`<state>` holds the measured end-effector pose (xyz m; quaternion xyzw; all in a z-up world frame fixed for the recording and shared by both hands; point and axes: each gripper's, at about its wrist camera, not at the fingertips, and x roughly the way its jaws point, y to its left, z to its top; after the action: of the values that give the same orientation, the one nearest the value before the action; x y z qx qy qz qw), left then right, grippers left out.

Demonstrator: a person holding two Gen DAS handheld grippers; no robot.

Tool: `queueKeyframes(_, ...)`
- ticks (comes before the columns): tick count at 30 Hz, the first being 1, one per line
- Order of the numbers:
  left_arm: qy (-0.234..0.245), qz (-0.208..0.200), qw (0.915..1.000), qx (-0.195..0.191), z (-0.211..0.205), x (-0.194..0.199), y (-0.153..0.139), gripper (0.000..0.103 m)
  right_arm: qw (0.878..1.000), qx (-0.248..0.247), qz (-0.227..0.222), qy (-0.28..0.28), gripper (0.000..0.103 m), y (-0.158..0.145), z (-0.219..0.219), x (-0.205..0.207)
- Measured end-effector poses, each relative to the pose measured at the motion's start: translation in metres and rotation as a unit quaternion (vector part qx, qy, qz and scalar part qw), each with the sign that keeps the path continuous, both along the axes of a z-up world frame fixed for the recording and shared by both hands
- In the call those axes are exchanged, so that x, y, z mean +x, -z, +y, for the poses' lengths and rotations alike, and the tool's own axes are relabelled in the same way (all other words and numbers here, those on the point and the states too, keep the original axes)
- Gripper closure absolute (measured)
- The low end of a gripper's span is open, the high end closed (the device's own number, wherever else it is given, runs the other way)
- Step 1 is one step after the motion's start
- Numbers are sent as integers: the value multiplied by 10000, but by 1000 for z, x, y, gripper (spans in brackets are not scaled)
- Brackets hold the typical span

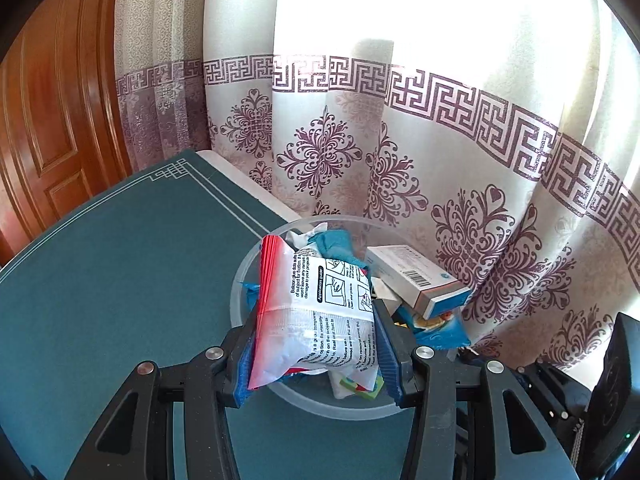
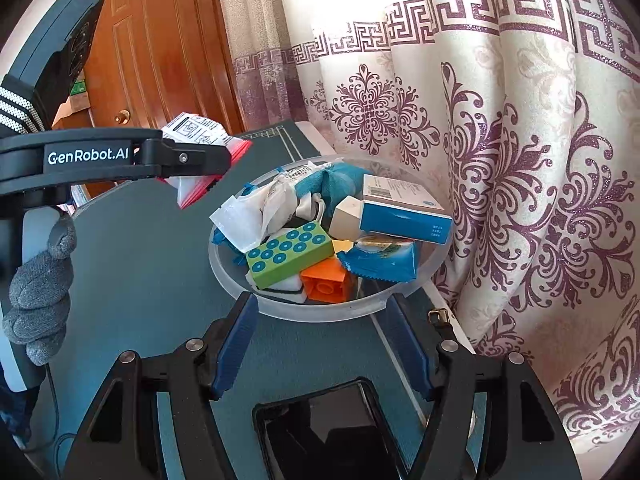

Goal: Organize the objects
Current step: 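Open right tool over the bowl while left tool releases the snack packet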

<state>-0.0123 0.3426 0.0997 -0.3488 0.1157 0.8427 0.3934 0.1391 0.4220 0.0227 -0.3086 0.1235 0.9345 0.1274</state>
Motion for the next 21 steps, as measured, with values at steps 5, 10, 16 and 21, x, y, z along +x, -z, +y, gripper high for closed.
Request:
queueKeyframes(5, 152, -130, 9997, 104, 23, 0, 2, 51, 9999, -125, -9, 46, 35, 2, 8, 1)
queueKeyframes(10, 238, -187, 9994, 163, 43, -3, 6, 50, 9998, -171, -15, 20, 35, 4, 9, 1)
queueKeyframes(16, 34, -147, 9992, 379, 47, -9, 10, 12, 9998, -184, -11, 32, 35, 3, 9, 2)
queueKeyframes(21, -96, -310, 9985, 441, 32, -14, 12, 12, 9999, -159, 11, 53, 35, 1, 10, 3)
